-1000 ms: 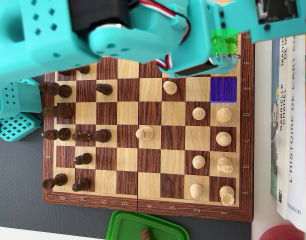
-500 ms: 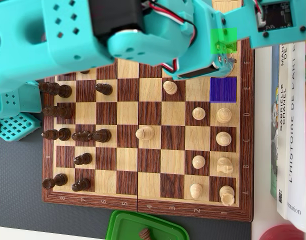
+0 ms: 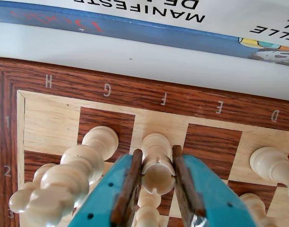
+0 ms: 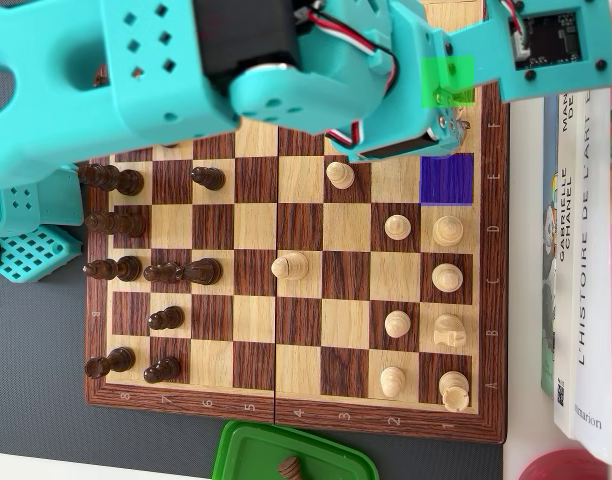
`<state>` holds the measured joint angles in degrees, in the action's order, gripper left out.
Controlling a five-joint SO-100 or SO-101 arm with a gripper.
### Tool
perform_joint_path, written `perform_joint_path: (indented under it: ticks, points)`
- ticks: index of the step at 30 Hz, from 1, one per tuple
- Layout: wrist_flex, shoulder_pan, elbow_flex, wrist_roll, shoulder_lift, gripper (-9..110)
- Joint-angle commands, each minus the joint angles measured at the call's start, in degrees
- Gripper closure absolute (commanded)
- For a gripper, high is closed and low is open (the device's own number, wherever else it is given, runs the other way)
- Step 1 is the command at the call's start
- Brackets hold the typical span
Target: Play chess
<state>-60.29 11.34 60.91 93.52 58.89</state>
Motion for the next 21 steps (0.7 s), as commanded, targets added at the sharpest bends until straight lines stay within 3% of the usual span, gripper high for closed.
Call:
perform_joint_path:
  ticks: [1,21]
  points:
    - [0.5,-0.3,-2.5,-0.4,0.6,94]
    - [0.2,-0.5,-2.8,-2.9,1.1,88]
